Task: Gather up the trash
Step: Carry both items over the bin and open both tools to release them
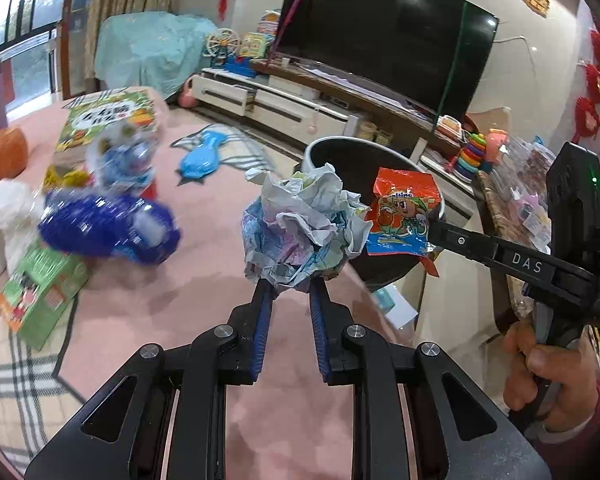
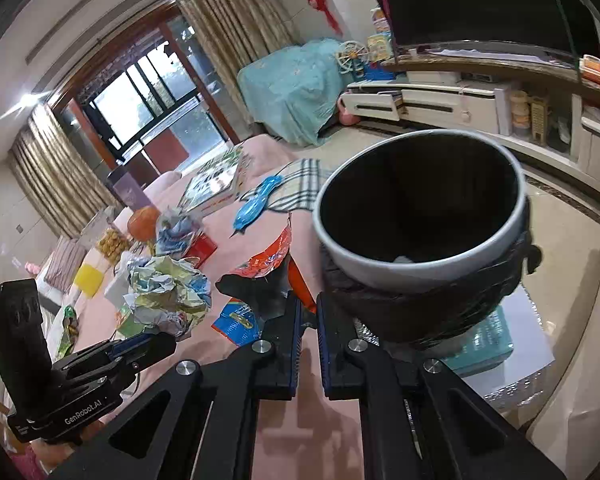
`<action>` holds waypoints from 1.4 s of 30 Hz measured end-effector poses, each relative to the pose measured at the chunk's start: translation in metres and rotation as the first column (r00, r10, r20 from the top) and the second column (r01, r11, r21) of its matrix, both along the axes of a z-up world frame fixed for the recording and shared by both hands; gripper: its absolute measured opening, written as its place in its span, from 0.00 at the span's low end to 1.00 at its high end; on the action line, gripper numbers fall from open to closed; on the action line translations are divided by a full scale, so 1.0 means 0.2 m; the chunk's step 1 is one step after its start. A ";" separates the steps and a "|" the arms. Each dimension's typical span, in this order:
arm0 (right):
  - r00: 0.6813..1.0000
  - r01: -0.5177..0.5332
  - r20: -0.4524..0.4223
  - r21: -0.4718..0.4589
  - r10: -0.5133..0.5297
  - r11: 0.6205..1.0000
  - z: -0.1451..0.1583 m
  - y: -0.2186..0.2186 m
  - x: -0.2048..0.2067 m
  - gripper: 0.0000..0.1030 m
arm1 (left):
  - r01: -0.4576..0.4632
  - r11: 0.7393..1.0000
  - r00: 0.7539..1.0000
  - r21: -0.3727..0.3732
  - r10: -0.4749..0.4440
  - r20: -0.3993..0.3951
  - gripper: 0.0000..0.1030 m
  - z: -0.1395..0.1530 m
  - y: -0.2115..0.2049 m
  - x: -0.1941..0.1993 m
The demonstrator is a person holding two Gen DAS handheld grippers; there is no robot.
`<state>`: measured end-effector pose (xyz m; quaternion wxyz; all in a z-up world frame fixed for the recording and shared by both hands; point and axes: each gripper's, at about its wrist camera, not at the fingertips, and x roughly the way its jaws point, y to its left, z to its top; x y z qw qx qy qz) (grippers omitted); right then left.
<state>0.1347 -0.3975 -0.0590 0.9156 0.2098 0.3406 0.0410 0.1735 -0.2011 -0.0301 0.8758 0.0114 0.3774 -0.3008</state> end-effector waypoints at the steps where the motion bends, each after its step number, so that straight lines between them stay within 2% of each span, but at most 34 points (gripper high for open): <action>1: 1.000 0.006 0.002 0.001 -0.006 1.000 0.00 -0.01 -0.01 0.07 | 0.007 1.000 1.000 0.001 -0.007 0.005 0.18 0.01 -0.02 0.00; 27: 0.986 0.166 0.024 -0.019 -0.165 0.986 0.04 -0.34 0.01 0.07 | 0.097 0.994 0.995 0.050 -0.099 0.029 0.18 0.06 -0.39 0.14; 42: 0.981 0.196 0.003 -0.059 -0.196 0.979 0.05 -0.46 0.09 0.07 | 0.136 0.988 0.990 0.076 -0.138 0.026 0.18 0.07 -0.56 0.23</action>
